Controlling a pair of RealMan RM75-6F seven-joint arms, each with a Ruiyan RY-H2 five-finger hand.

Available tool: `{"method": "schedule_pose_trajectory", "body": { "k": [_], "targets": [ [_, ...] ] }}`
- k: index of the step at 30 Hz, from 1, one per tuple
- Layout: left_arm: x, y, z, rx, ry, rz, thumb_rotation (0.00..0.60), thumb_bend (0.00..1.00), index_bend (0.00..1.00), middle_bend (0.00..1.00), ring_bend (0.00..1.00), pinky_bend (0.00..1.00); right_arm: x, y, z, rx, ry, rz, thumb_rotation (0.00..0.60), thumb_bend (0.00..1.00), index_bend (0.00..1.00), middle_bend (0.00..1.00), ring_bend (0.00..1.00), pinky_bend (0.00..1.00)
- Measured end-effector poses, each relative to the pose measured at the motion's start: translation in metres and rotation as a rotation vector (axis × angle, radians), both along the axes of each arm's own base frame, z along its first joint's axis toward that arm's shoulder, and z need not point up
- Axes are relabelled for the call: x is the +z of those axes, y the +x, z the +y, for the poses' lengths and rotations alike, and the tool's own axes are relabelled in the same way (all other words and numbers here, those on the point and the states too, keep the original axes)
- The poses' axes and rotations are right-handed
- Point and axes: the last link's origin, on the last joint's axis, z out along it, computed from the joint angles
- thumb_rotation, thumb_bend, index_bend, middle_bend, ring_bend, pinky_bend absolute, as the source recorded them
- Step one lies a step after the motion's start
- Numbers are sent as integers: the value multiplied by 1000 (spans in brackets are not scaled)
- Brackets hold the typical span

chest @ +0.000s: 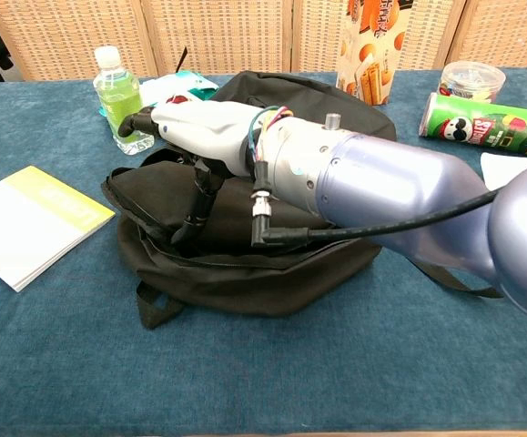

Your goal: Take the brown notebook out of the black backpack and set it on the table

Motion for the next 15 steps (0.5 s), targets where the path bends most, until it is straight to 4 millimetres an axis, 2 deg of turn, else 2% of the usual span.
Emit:
{"method": "schedule_pose_trajectory", "body": {
  "k": [1, 4, 6, 9, 13, 15],
  "targets": [
    [0, 0, 0, 0, 0, 0, 600, 54, 0, 0, 0, 77, 0, -1, 0, 2, -11, 5, 600, 0, 137, 119, 35, 92],
    [0, 0, 0, -2, 0, 0, 600, 54, 0, 0, 0, 77, 1, -3, -2, 17, -56, 29, 600, 0, 229, 266, 188, 273],
    [0, 0, 0, -2, 1, -2, 600, 54, 0, 0, 0, 77, 2, -5, -3, 33, -90, 44, 600, 31, 326, 364, 299, 390],
    [0, 1, 0, -2, 1, -4, 600, 54, 0, 0, 0, 77, 1, -11, -3, 48, -120, 69, 600, 133, 406, 466, 404, 480],
    [0, 1, -1, -2, 1, -6, 600, 54, 0, 0, 0, 77, -1, -19, -5, 47, -133, 90, 600, 274, 502, 570, 498, 532],
    [0, 1, -1, -1, 1, -9, 600, 54, 0, 0, 0, 77, -2, -22, -7, 45, -140, 94, 600, 379, 548, 610, 534, 565]
  ]
}}
